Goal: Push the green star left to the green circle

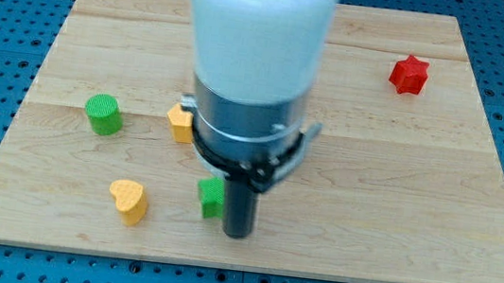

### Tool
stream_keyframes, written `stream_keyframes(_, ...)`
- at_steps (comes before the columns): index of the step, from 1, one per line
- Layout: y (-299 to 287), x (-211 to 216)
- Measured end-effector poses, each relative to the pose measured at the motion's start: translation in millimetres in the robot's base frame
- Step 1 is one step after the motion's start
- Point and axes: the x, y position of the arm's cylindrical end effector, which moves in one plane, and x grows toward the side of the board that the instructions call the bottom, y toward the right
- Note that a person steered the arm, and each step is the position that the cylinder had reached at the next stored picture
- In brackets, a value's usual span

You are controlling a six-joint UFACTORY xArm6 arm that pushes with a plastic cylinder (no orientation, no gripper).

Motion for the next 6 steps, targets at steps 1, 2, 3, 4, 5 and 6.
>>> stream_keyframes(1, -43.0, -34.4)
stream_keyframes(2, -37.3, -36.4)
stream_keyframes(3, 5.8, -53.3)
stream_keyframes(4, 1.4, -60.8)
stream_keyframes(5, -52.9, -64.2)
stream_keyframes(6, -115.4, -64.2)
